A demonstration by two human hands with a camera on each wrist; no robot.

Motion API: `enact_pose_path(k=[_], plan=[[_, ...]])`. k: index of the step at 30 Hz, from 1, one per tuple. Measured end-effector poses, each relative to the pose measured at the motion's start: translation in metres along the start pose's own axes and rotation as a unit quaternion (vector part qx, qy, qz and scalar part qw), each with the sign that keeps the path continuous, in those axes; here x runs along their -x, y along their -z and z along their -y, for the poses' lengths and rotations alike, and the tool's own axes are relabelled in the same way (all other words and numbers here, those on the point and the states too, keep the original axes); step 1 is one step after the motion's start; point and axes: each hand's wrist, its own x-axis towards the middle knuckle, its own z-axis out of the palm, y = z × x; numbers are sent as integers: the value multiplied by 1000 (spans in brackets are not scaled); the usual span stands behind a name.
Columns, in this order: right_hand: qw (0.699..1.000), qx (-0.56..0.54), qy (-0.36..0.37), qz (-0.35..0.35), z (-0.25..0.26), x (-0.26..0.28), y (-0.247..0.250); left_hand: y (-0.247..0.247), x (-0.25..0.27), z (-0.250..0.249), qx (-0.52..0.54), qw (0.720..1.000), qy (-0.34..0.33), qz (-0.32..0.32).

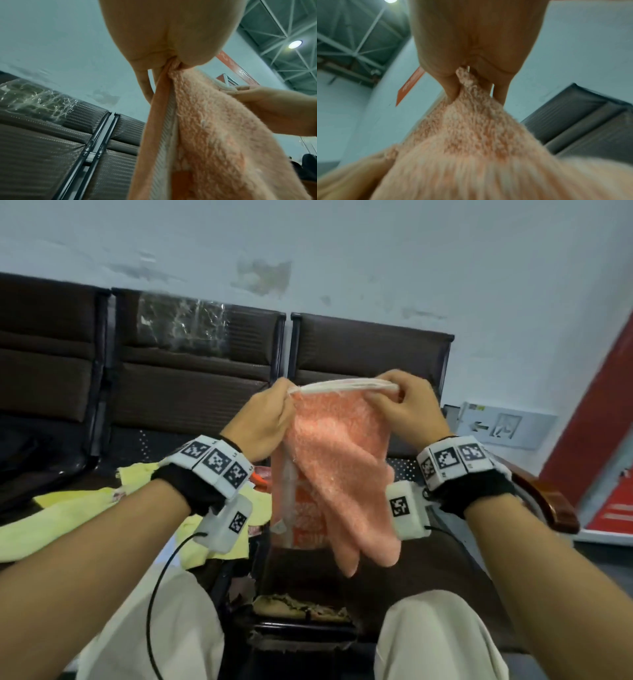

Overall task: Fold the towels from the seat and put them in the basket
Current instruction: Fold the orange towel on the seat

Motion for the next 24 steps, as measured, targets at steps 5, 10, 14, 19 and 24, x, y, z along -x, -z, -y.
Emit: enact_pose_path(k=[5,10,14,19,24], plan=[[999,37,-36,2,7,10,4,7,7,-4,-51,990,51,123],[995,73,-65,21,-3,11,3,2,-1,17,4,984,80,161],[989,79,-117,34,-19,2,-10,-16,-22,29,-18,984,125,129],[993,61,-101,-27,-28,-18,-17,-26,-58,25,2,993,115,17],[998,-4,-51,-27,-30,-11,-13,-16,-55,9,58,995,62,-55]])
